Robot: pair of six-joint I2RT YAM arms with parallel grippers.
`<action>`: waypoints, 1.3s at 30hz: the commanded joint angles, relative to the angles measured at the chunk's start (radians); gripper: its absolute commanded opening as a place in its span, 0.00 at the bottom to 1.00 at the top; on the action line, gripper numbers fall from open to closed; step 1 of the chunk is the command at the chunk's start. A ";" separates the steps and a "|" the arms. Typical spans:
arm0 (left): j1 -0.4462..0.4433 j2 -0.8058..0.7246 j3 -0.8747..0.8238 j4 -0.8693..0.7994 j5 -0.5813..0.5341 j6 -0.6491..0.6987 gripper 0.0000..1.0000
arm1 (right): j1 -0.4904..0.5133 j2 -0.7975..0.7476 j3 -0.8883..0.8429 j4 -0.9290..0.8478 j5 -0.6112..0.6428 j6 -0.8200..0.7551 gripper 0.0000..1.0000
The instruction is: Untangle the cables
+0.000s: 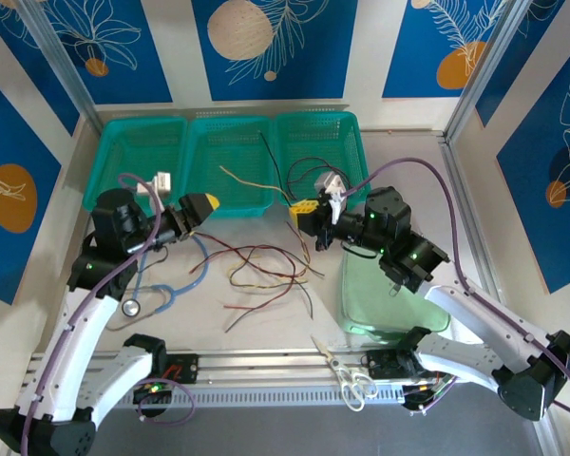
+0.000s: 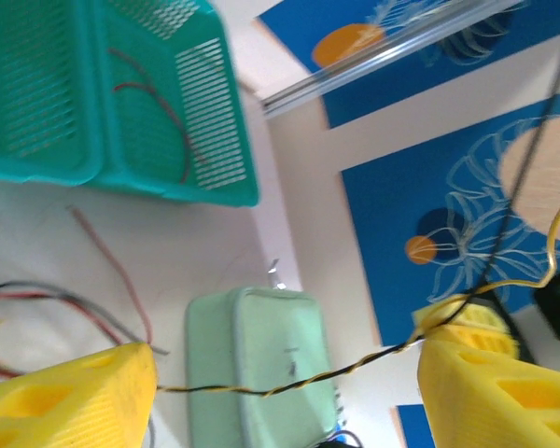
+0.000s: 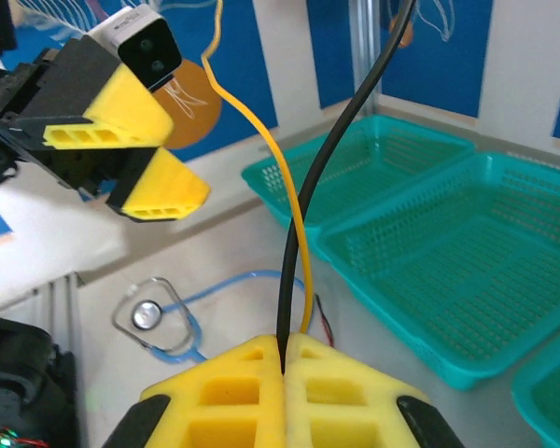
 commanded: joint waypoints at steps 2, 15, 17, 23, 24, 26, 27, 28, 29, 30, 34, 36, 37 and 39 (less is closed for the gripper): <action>-0.001 0.058 0.071 0.229 0.104 -0.067 0.73 | -0.018 0.033 -0.003 0.142 -0.162 0.110 0.00; -0.022 0.301 0.179 0.597 0.154 -0.226 0.73 | -0.033 0.093 0.001 0.256 -0.228 0.233 0.00; -0.043 0.334 0.196 0.658 0.155 -0.260 0.72 | -0.030 0.102 0.010 0.248 -0.226 0.241 0.00; -0.126 0.403 0.252 0.696 0.149 -0.263 0.69 | -0.018 0.118 0.029 0.229 -0.218 0.238 0.00; -0.136 0.411 0.251 0.702 0.145 -0.264 0.69 | -0.016 0.117 0.030 0.228 -0.217 0.235 0.00; -0.149 0.424 0.247 0.713 0.134 -0.264 0.69 | -0.009 0.115 0.032 0.222 -0.206 0.227 0.00; -0.154 0.427 0.244 0.717 0.129 -0.264 0.69 | -0.007 0.112 0.031 0.220 -0.202 0.223 0.00; -0.158 0.429 0.240 0.718 0.122 -0.263 0.69 | -0.005 0.109 0.029 0.221 -0.198 0.222 0.00; -0.159 0.428 0.239 0.716 0.113 -0.258 0.69 | -0.004 0.104 0.028 0.222 -0.193 0.221 0.00; -0.161 0.427 0.236 0.706 0.104 -0.251 0.70 | -0.002 0.099 0.025 0.220 -0.188 0.219 0.00; -0.168 0.422 0.231 0.668 0.078 -0.216 0.73 | 0.000 0.092 0.026 0.204 -0.188 0.209 0.00; -0.174 0.426 0.230 0.677 0.080 -0.216 0.61 | -0.001 0.095 0.033 0.175 -0.189 0.197 0.00; -0.177 0.430 0.230 0.683 0.079 -0.218 0.52 | -0.002 0.097 0.035 0.166 -0.191 0.193 0.00; -0.183 0.434 0.230 0.688 0.076 -0.219 0.33 | -0.002 0.097 0.034 0.164 -0.195 0.193 0.00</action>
